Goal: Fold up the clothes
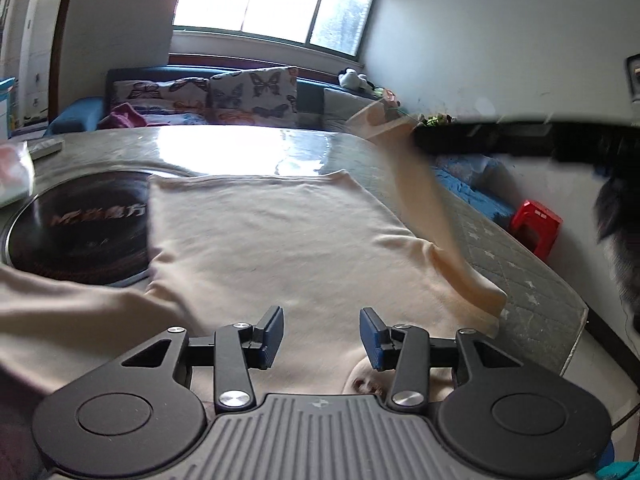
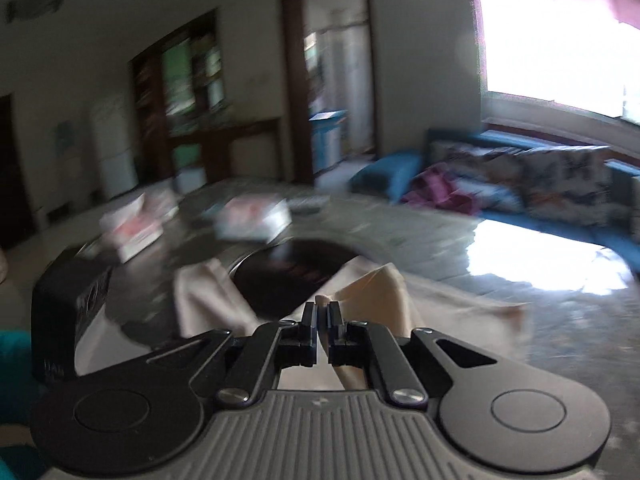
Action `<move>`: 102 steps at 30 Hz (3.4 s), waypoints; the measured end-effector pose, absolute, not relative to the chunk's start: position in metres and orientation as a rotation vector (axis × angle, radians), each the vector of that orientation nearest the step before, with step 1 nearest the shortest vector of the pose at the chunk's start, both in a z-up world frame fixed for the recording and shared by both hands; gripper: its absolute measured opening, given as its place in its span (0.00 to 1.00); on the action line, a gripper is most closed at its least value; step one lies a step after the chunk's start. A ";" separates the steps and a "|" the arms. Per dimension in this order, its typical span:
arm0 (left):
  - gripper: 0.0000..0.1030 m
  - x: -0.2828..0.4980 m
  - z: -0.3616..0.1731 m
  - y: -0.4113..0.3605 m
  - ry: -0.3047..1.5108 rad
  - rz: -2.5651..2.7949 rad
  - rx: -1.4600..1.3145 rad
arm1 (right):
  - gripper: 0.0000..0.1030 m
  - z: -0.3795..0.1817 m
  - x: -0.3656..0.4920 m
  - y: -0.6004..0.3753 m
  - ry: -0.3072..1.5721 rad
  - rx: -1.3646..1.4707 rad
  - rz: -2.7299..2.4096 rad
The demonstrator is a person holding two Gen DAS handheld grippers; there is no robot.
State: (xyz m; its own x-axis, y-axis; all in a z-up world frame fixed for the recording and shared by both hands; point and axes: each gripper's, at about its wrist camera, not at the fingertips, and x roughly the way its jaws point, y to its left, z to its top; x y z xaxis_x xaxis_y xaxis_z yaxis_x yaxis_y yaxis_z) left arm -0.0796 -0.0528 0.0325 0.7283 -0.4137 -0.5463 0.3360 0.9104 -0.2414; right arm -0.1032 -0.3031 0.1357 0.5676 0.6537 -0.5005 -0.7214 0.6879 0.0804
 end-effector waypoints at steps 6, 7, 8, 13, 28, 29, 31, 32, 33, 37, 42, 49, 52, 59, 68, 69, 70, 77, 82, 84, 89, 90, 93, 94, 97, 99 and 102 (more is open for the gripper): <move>0.45 -0.084 0.021 -0.046 0.669 -0.401 -0.148 | 0.10 0.118 -0.112 -0.280 0.594 -0.189 0.886; 0.45 -0.085 0.020 -0.045 0.671 -0.402 -0.150 | 0.10 0.118 -0.114 -0.283 0.594 -0.192 0.879; 0.46 -0.086 0.020 -0.044 0.671 -0.405 -0.155 | 0.12 0.119 -0.114 -0.289 0.596 -0.197 0.863; 0.48 -0.088 0.022 -0.037 0.682 -0.409 -0.201 | 0.24 0.117 -0.116 -0.335 0.626 -0.222 0.730; 0.60 -0.074 0.037 -0.023 0.753 -0.372 -0.329 | 0.42 0.069 -0.136 -0.401 0.738 -0.228 0.547; 0.60 -0.073 0.037 -0.023 0.760 -0.365 -0.331 | 0.42 0.068 -0.137 -0.400 0.735 -0.231 0.551; 0.59 -0.073 0.037 -0.024 0.768 -0.355 -0.325 | 0.44 0.066 -0.139 -0.399 0.729 -0.237 0.558; 0.58 -0.073 0.037 -0.024 0.771 -0.351 -0.321 | 0.46 0.066 -0.140 -0.398 0.725 -0.242 0.559; 0.58 -0.073 0.037 -0.025 0.776 -0.346 -0.318 | 0.47 0.066 -0.140 -0.398 0.722 -0.247 0.559; 0.54 -0.074 0.034 -0.027 0.798 -0.326 -0.312 | 0.49 0.066 -0.140 -0.398 0.715 -0.242 0.564; 0.38 -0.076 0.034 -0.028 0.807 -0.297 -0.299 | 0.50 0.064 -0.139 -0.398 0.708 -0.232 0.571; 0.07 -0.077 0.050 -0.033 0.750 -0.295 -0.263 | 0.52 0.062 -0.140 -0.397 0.703 -0.236 0.574; 0.07 -0.072 0.075 -0.042 0.682 -0.330 -0.236 | 0.54 0.061 -0.141 -0.393 0.688 -0.256 0.575; 0.06 -0.043 0.141 -0.086 0.527 -0.496 -0.165 | 0.58 0.060 -0.141 -0.382 0.645 -0.270 0.557; 0.06 -0.016 0.181 -0.144 0.468 -0.649 -0.100 | 0.59 0.056 -0.134 -0.371 0.599 -0.294 0.485; 0.06 -0.016 0.182 -0.145 0.463 -0.654 -0.097 | 0.59 0.055 -0.133 -0.372 0.603 -0.292 0.469; 0.06 -0.016 0.183 -0.147 0.458 -0.658 -0.093 | 0.59 0.053 -0.131 -0.374 0.609 -0.286 0.453; 0.06 -0.012 0.179 -0.136 0.465 -0.649 -0.095 | 0.59 0.040 -0.125 -0.389 0.655 -0.258 0.361; 0.06 -0.020 0.166 -0.112 0.489 -0.622 -0.128 | 0.59 0.038 -0.125 -0.400 0.663 -0.226 0.338; 0.06 -0.023 0.160 -0.102 0.502 -0.606 -0.144 | 0.59 0.035 -0.125 -0.400 0.672 -0.244 0.326; 0.07 -0.033 0.132 -0.071 0.556 -0.547 -0.182 | 0.60 0.035 -0.129 -0.405 0.662 -0.264 0.280; 0.07 -0.035 0.124 -0.065 0.572 -0.529 -0.187 | 0.60 0.035 -0.130 -0.406 0.663 -0.262 0.276; 0.07 -0.040 0.099 -0.045 0.635 -0.478 -0.215 | 0.60 0.035 -0.131 -0.409 0.666 -0.258 0.273; 0.07 -0.042 0.090 -0.040 0.663 -0.466 -0.225 | 0.60 0.036 -0.132 -0.409 0.667 -0.260 0.275; 0.08 -0.051 0.066 -0.029 0.728 -0.420 -0.218 | 0.60 0.038 -0.133 -0.412 0.674 -0.264 0.286; 0.11 -0.057 0.055 -0.022 0.766 -0.393 -0.217 | 0.60 0.039 -0.133 -0.413 0.682 -0.279 0.298; 0.12 -0.065 0.049 -0.013 0.785 -0.362 -0.213 | 0.60 0.045 -0.135 -0.416 0.711 -0.297 0.335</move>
State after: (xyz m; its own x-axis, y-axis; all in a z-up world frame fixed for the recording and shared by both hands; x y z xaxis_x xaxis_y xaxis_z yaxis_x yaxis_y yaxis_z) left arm -0.0651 -0.0127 0.0485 0.6507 -0.3940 -0.6491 0.2378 0.9176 -0.3186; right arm -0.1346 -0.4159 0.0446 0.7088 0.1971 -0.6773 -0.3961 0.9057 -0.1510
